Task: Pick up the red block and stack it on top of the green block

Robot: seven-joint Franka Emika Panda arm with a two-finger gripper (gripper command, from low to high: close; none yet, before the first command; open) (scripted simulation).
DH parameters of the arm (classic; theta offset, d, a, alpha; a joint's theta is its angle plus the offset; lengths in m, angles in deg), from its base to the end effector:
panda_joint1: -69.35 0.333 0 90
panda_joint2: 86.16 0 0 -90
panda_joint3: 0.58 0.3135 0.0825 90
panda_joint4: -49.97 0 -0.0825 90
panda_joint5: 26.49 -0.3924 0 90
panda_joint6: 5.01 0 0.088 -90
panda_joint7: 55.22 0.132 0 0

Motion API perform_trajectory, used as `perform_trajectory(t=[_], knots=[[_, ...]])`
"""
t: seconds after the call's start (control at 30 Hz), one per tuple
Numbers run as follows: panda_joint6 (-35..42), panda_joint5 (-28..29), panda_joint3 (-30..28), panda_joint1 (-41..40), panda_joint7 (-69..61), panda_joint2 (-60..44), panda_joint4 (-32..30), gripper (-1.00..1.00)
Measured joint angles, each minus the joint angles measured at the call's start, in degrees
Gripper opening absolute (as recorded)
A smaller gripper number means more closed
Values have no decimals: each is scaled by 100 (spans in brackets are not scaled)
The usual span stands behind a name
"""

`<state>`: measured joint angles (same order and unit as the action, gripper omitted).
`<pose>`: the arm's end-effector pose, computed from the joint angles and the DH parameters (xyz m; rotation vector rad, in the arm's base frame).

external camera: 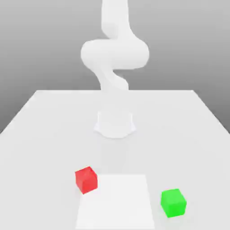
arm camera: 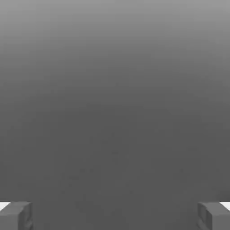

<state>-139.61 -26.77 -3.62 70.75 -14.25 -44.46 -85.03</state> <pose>0.4028 -0.0168 0.6402 -2.5200 0.9856 -0.9383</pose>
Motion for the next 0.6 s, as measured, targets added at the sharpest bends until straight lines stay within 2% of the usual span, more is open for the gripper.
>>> perform_trajectory(t=[0.4, 0.6], knots=[[-1578, -113, -1323, 549, -2721, -2415, -1747, 0], [-2550, 171, -1655, 433, -4011, -3850, -2677, 0]])
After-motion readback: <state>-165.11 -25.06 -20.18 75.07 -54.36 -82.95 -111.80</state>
